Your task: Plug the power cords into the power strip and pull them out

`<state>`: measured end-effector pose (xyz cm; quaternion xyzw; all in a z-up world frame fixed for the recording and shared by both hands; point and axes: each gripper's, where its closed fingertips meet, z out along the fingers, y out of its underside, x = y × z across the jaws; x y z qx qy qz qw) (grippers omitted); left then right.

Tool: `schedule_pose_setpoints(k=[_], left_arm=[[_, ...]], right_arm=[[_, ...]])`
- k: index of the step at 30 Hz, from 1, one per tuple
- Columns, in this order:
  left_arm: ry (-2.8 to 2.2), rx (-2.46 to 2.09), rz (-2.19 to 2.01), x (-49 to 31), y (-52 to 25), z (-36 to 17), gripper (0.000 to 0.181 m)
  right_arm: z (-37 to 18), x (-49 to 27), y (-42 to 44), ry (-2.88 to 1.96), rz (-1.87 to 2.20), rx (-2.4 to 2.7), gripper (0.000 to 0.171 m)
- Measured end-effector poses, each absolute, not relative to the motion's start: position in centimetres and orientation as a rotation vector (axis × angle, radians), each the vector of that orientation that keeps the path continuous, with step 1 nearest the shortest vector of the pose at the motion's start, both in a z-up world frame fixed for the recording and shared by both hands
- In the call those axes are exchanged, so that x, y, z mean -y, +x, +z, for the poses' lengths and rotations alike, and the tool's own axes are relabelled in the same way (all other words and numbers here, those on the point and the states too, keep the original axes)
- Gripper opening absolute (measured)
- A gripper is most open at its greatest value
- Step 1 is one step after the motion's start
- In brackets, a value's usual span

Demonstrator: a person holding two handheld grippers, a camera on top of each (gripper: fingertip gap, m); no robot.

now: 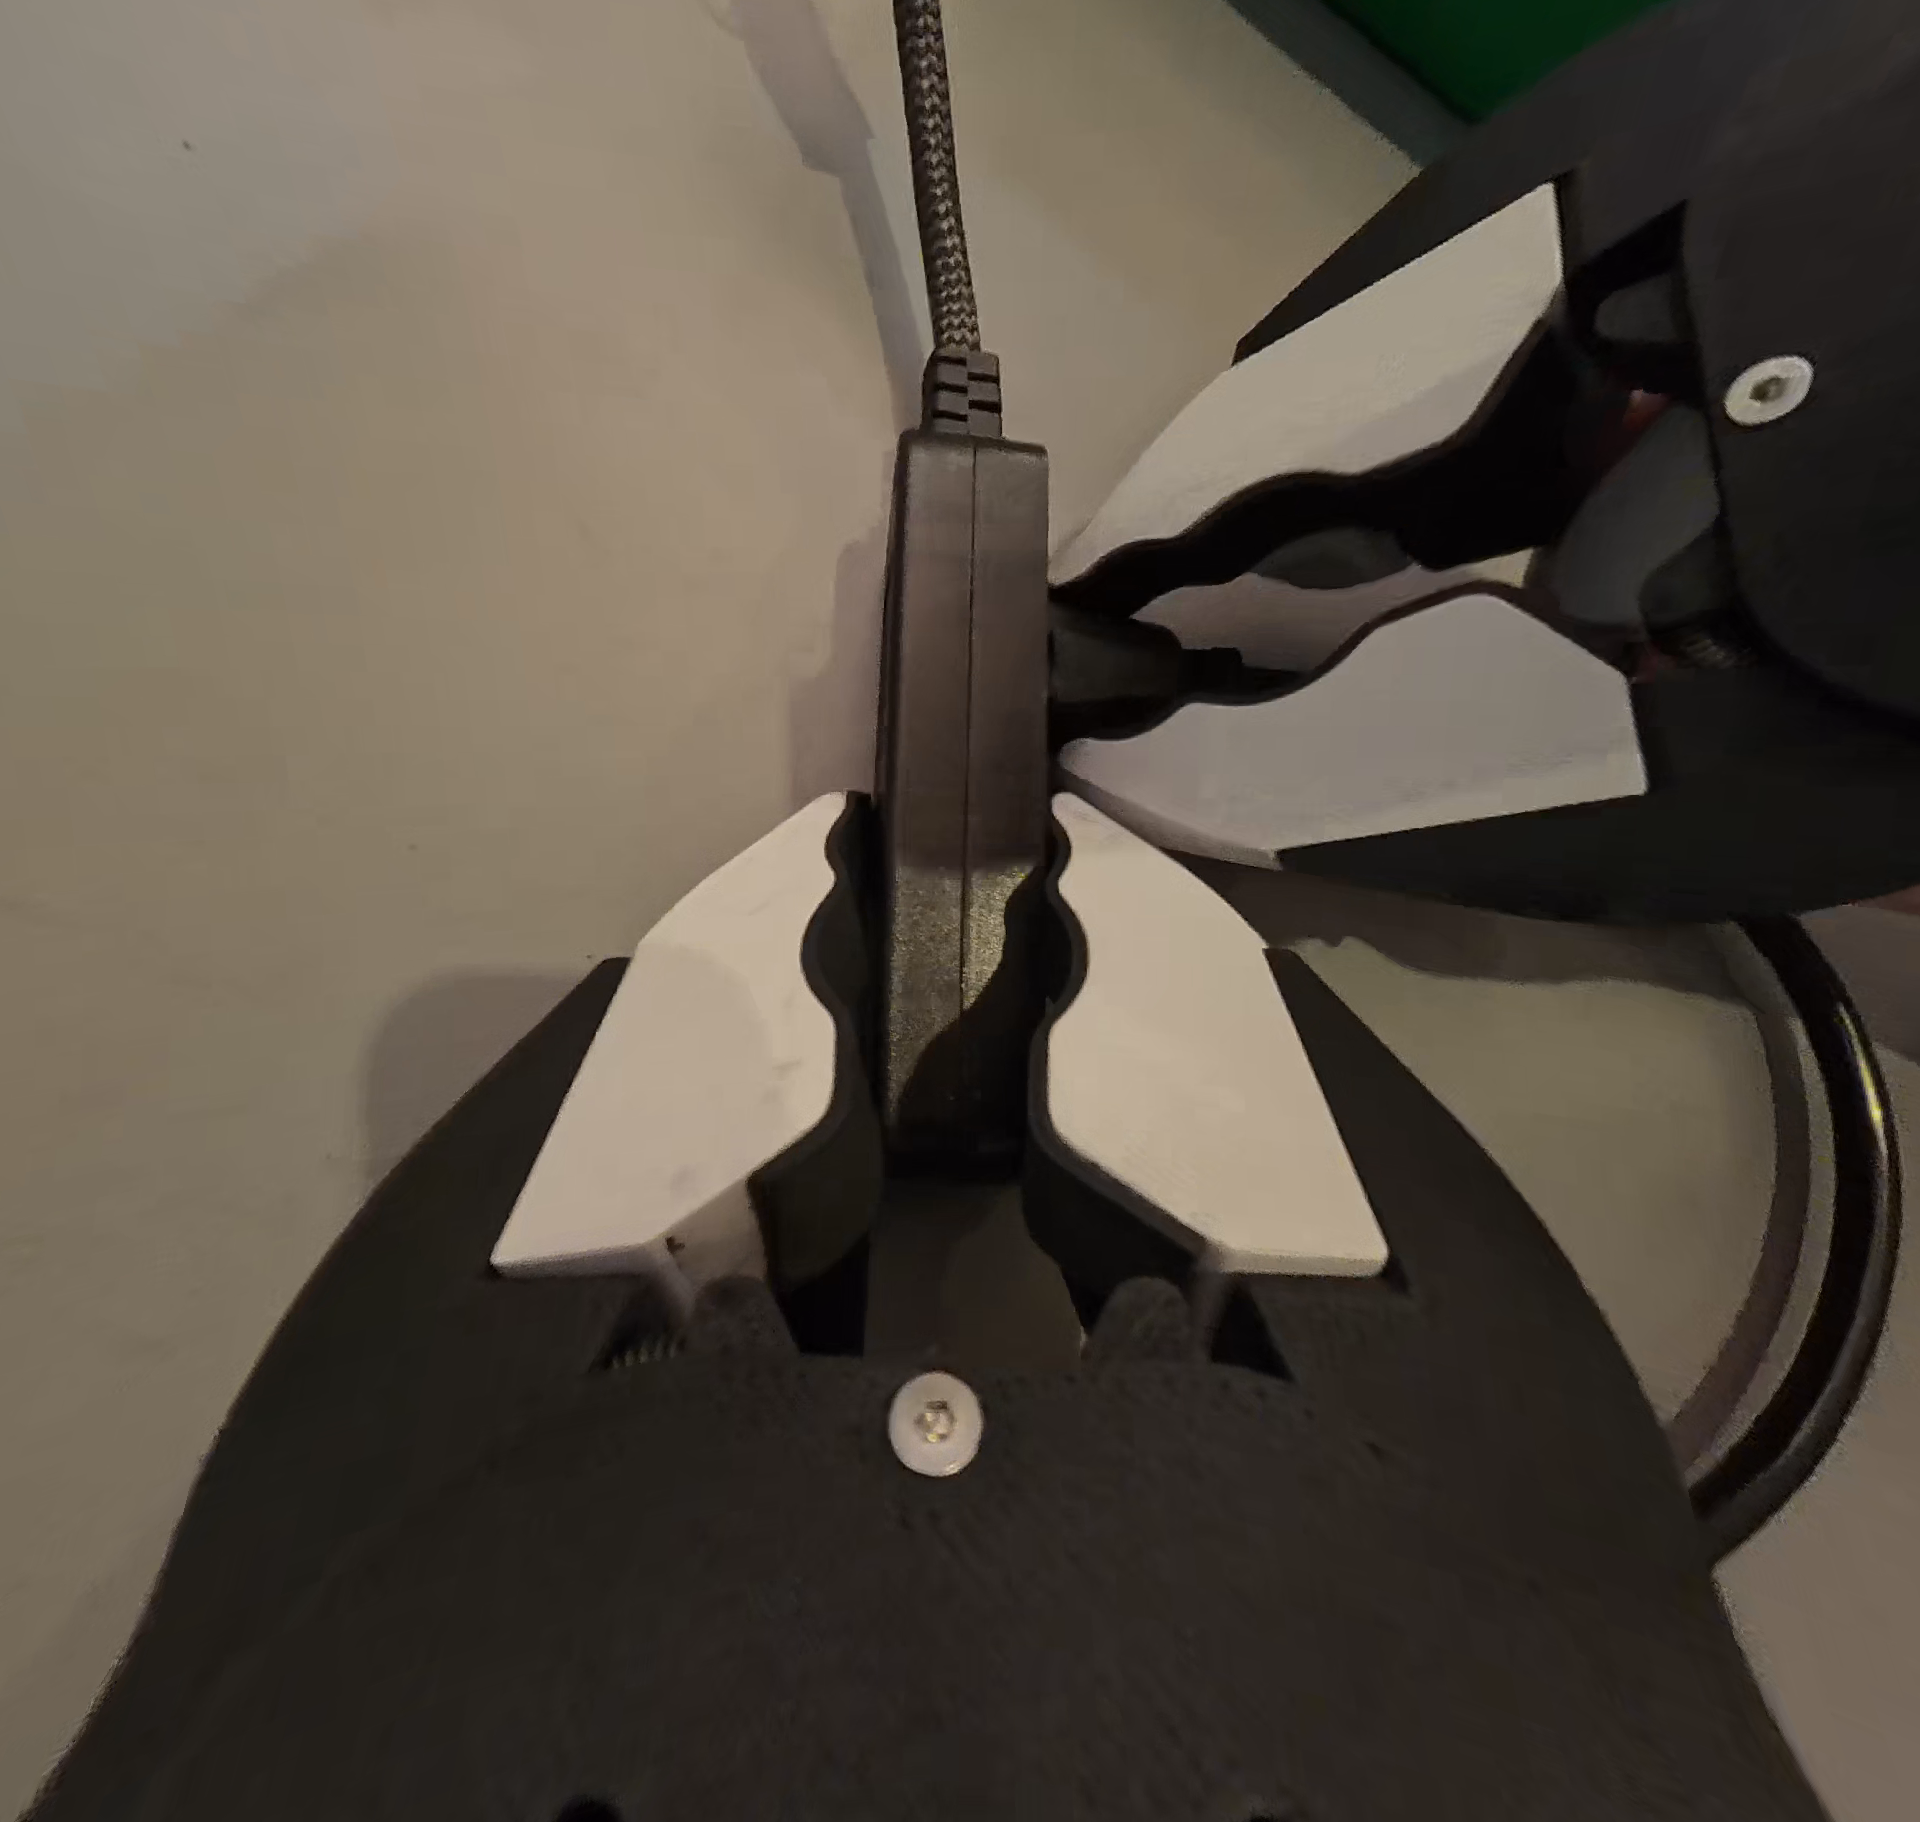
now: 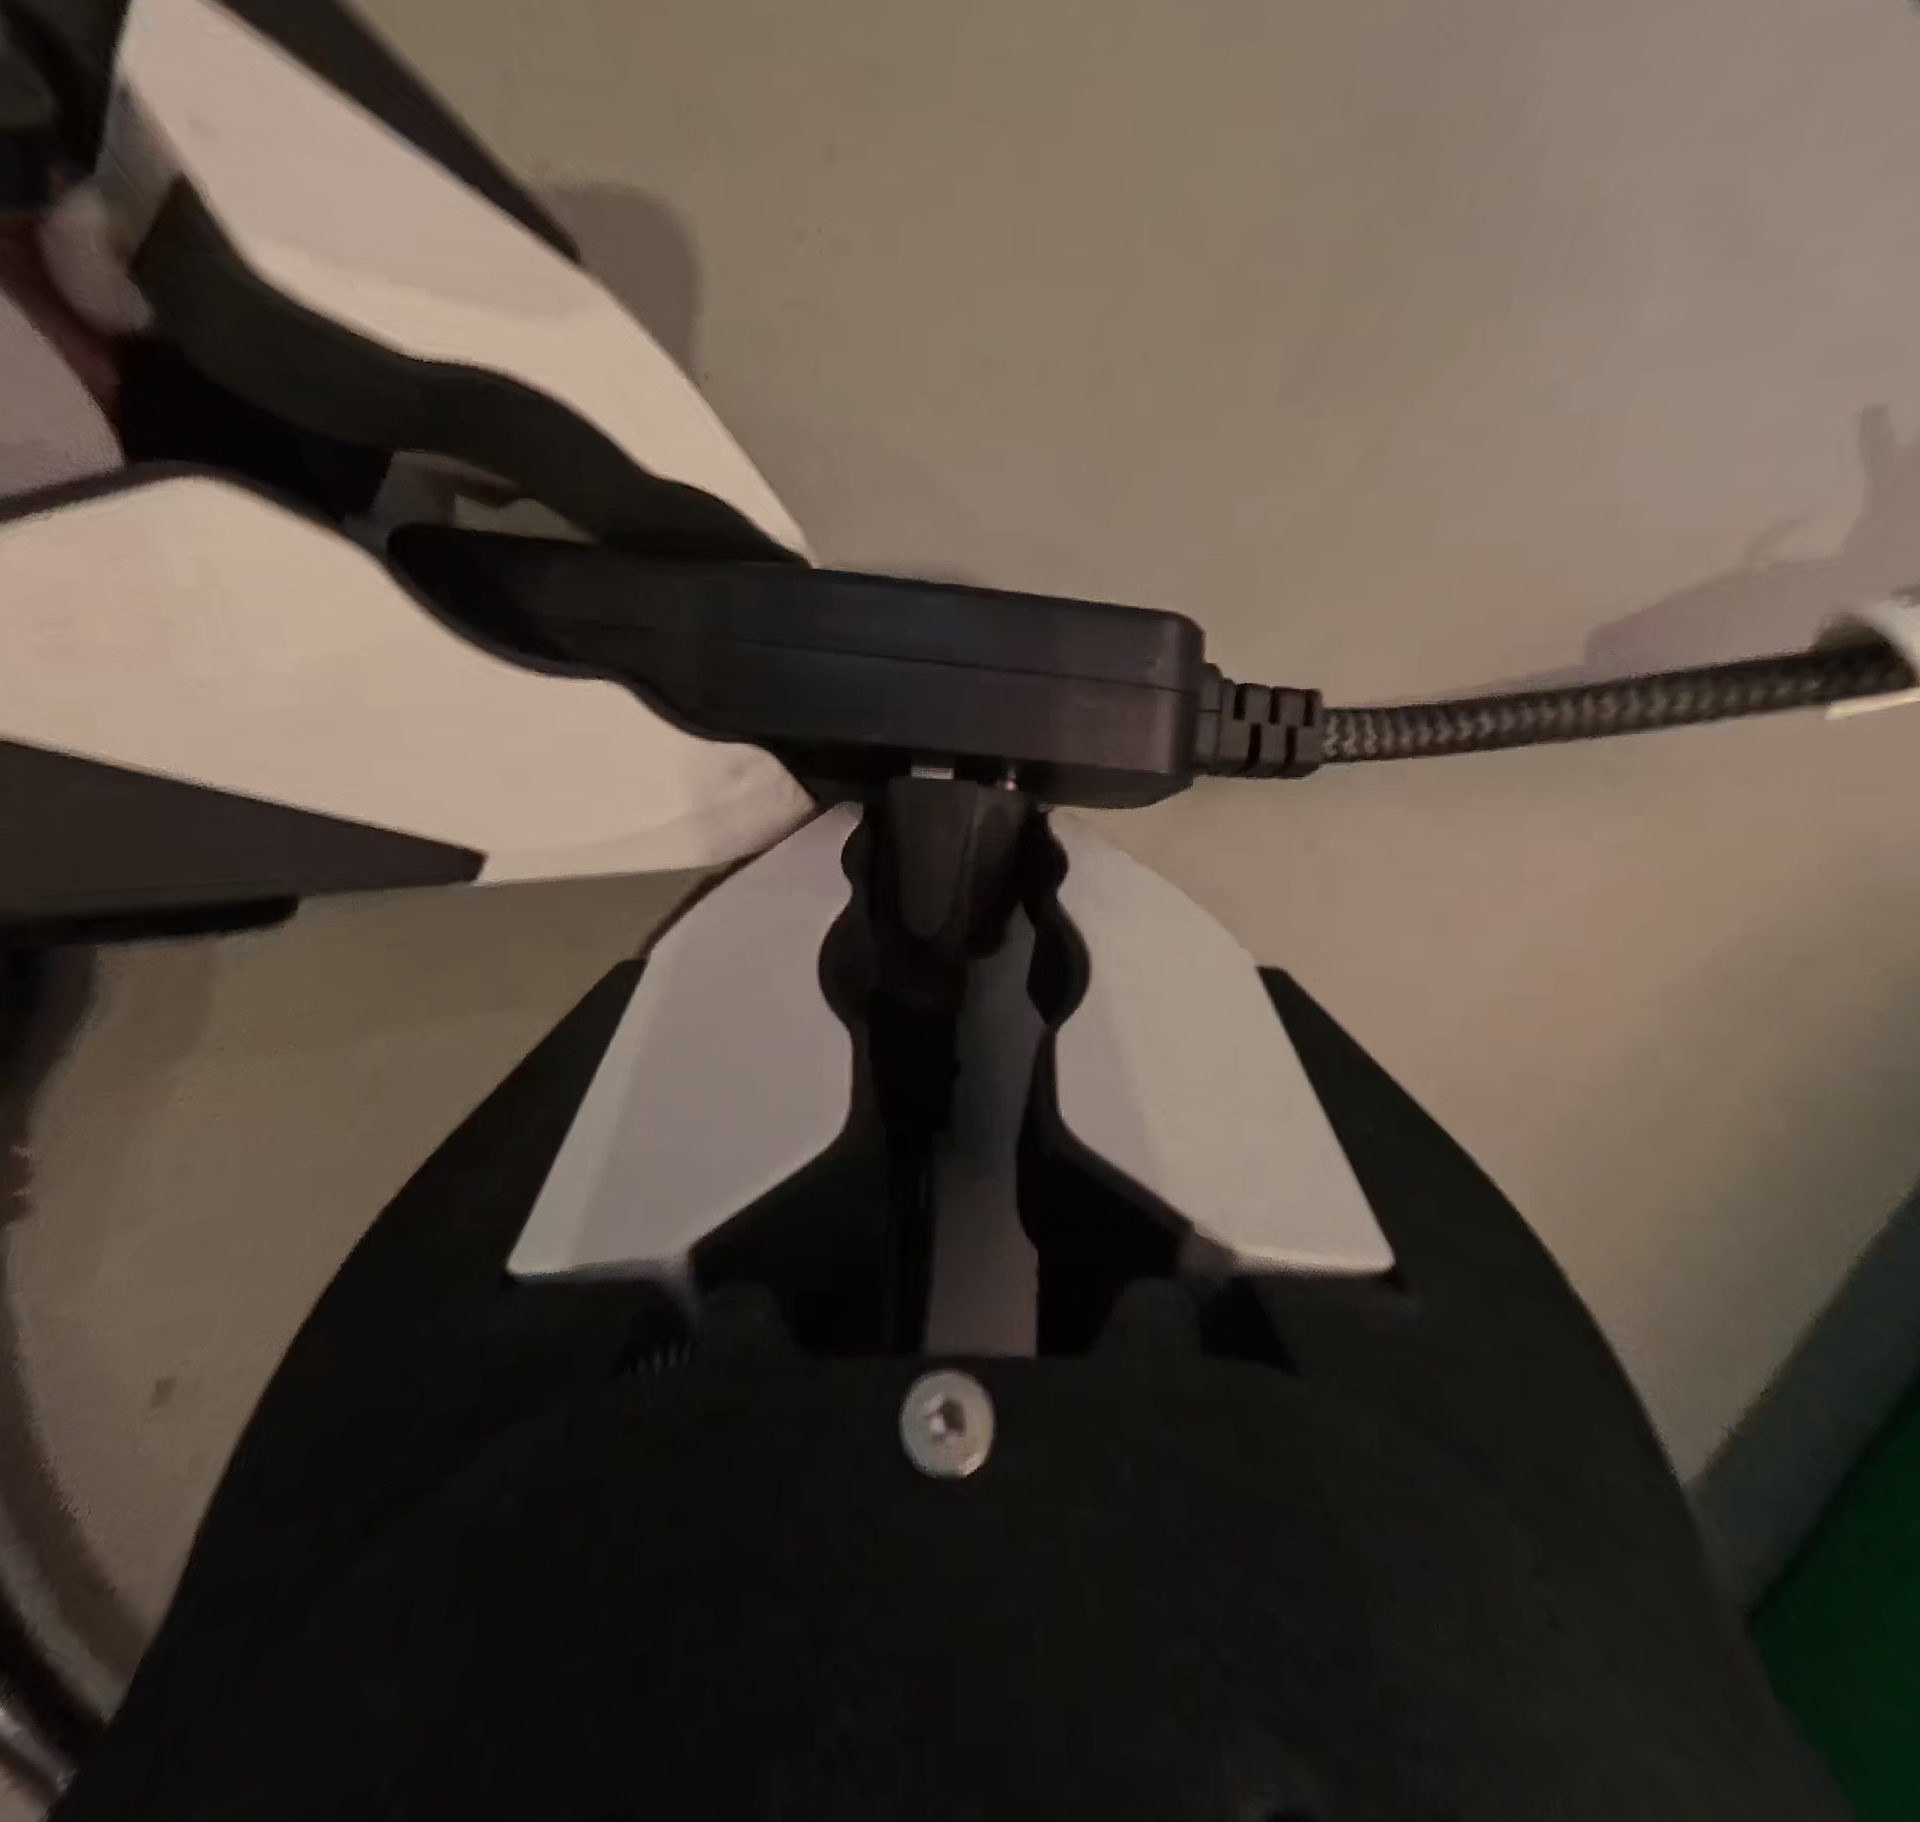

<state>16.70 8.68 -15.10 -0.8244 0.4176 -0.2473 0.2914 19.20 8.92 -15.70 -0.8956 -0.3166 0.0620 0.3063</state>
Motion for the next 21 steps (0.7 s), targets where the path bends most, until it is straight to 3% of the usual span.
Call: schedule_pose_setpoints(k=[6,12,15,19,20,21], left_arm=[[-2.125,-1.238,-0.744,-8.0,16.9,-14.6,0.032],[-2.019,-1.065,-1.267,-8.0,16.6,-8.7,0.050],[-1.928,-0.888,-1.475,-9.4,15.4,-5.6,0.050],[-1.955,-0.972,-1.481,-9.5,15.0,-6.3,0.072],[-1.961,-0.996,-1.552,-8.9,15.1,-6.4,0.060],[-1.943,-1.039,-1.617,-8.2,15.2,-6.5,0.028]], right_arm=[[-14.8,-9.1,19.2,-2.140,0.108,1.028,0.029],[-11.5,-9.3,18.7,-1.810,-0.170,1.171,0.028],[-11.0,-8.4,16.3,-1.659,-0.239,1.313,0.028],[-10.5,-6.6,12.4,-1.466,-0.179,1.485,0.027],[-10.4,-6.4,12.0,-1.446,-0.172,1.500,0.027],[-10.4,-6.4,11.8,-1.433,-0.163,1.515,0.027]])
